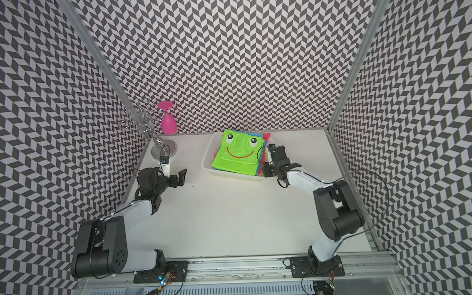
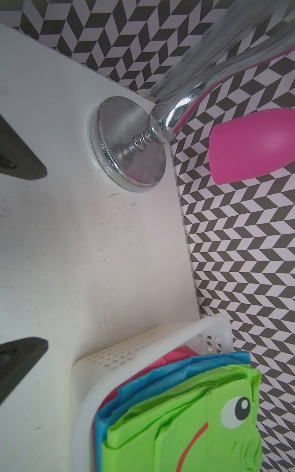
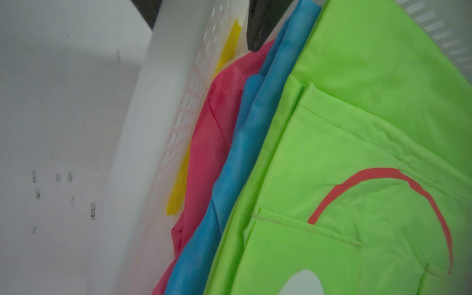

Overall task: Put the folded raincoat in the basket
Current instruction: Move the basket to the center of the board.

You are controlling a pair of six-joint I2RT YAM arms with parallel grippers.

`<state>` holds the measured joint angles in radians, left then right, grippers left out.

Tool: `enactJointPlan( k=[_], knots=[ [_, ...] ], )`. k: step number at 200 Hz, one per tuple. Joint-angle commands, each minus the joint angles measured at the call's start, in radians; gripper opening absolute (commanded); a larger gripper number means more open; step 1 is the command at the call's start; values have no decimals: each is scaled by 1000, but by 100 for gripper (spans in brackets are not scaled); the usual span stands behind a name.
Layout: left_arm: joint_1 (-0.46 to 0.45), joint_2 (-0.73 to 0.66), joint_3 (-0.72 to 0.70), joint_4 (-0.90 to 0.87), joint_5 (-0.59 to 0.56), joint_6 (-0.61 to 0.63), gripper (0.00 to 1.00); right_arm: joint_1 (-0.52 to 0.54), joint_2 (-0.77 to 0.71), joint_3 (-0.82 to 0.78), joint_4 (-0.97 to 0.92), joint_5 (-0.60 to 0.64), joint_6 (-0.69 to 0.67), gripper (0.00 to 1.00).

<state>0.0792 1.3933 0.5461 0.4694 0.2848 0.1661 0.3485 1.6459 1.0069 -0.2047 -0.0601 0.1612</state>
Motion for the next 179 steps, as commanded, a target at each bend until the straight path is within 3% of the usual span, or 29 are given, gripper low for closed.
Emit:
enactJointPlan(
  k=[1, 65, 95, 130, 142, 144, 145, 148, 179],
  knots=[
    [5, 1, -16, 42, 3, -4, 99, 9, -27, -74, -183, -20, -99, 44],
    [5, -6, -84, 133, 0, -76, 99, 12, -100, -121, -145, -111, -157, 37],
    [-1, -8, -153, 274, -32, -138, 99, 12, -119, -124, -85, -115, -155, 46],
    [-36, 4, -209, 430, -88, -169, 99, 10, -332, -218, 55, -54, -120, 56],
    [-59, 10, -230, 501, -136, -176, 100, 10, -423, -238, 82, 20, -117, 62],
    [-63, 10, -234, 511, -140, -174, 100, 10, -439, -243, 88, 34, -116, 86],
    [-66, 10, -234, 514, -143, -171, 100, 10, -447, -246, 91, 42, -116, 93],
    [-74, 11, -237, 524, -160, -162, 99, 10, -471, -254, 99, 59, -116, 100],
    [-119, 61, -298, 700, -259, -107, 100, -1, -740, -441, 327, 218, -147, 100]
  ],
)
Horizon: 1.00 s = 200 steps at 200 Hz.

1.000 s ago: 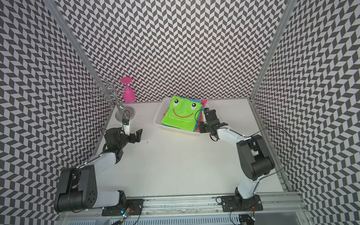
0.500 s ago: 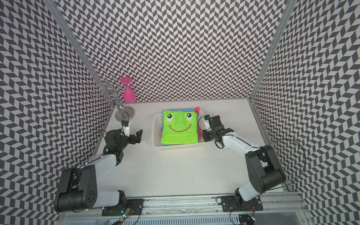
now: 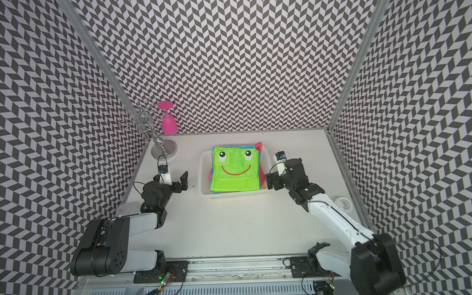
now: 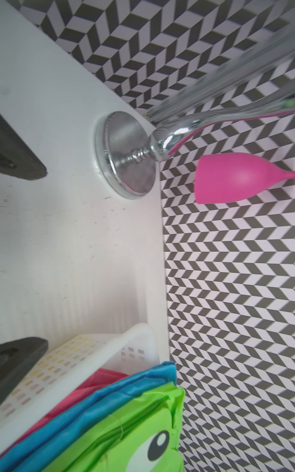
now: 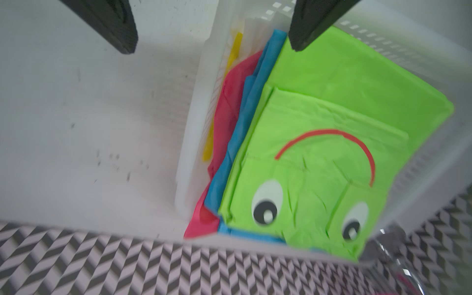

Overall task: Put the folded raincoat in the basket
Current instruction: Move the basket to the center of the board, then reset both arms

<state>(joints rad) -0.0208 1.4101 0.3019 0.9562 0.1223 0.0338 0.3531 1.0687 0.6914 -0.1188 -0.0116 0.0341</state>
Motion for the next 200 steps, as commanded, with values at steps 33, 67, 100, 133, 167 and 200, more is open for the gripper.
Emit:
enactJointPlan(
  k=[33, 67, 100, 133, 167, 200],
  knots=[
    [-11, 145, -90, 381, -100, 22, 99, -142, -301, -424, 668, 122, -53, 100],
    [13, 135, -26, 237, -108, -21, 100, -362, -135, -527, 909, -101, -15, 100],
    [15, 142, -32, 258, -102, -22, 100, -380, 104, -560, 1202, -112, 23, 100],
    [16, 139, -27, 241, -101, -23, 99, -395, 286, -552, 1425, -84, 9, 100],
    [16, 140, -27, 246, -101, -23, 100, -399, 477, -513, 1504, -137, -16, 100],
    [16, 138, -29, 248, -101, -23, 99, -350, 458, -478, 1403, -46, -47, 100]
  ],
)
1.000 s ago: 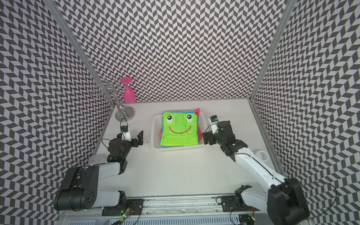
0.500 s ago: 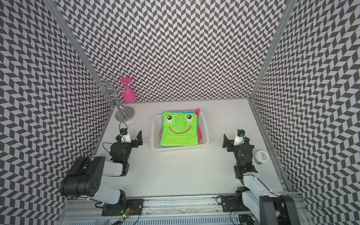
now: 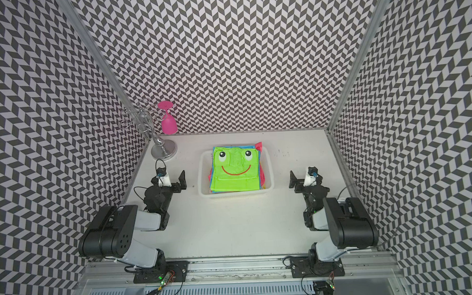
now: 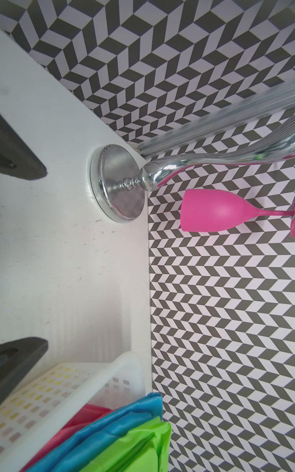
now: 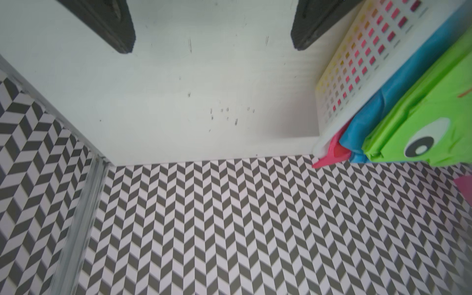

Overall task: Put the folded raincoat in the basket
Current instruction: Reset both arms

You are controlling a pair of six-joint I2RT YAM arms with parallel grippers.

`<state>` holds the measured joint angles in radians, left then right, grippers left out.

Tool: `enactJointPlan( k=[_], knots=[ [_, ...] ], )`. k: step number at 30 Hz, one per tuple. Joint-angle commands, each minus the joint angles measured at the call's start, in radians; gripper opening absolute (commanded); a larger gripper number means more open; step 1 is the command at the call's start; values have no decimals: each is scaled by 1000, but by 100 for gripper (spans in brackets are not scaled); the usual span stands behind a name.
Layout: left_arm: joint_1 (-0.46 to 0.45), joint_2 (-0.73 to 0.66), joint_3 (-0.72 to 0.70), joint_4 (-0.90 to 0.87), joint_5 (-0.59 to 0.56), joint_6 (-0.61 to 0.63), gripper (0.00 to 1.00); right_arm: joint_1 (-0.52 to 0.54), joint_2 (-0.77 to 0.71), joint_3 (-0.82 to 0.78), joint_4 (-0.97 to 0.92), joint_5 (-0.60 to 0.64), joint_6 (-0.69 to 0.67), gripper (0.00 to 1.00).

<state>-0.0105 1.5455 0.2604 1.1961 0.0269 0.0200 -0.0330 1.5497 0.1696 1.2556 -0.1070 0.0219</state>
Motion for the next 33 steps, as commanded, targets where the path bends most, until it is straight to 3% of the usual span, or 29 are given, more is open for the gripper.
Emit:
enactJointPlan(
  k=[1, 4, 11, 33],
  knots=[
    [7, 3, 13, 9, -5, -9, 100, 37, -19, 43, 38, 50, -37, 99],
    [6, 3, 11, 12, -6, -9, 99, 47, 24, 14, 172, 55, -47, 100],
    [6, 2, 10, 11, -5, -9, 99, 76, 5, 79, 43, 112, -58, 100],
    [6, 0, 11, 8, -4, -9, 100, 76, 4, 78, 42, 119, -53, 100]
  ],
)
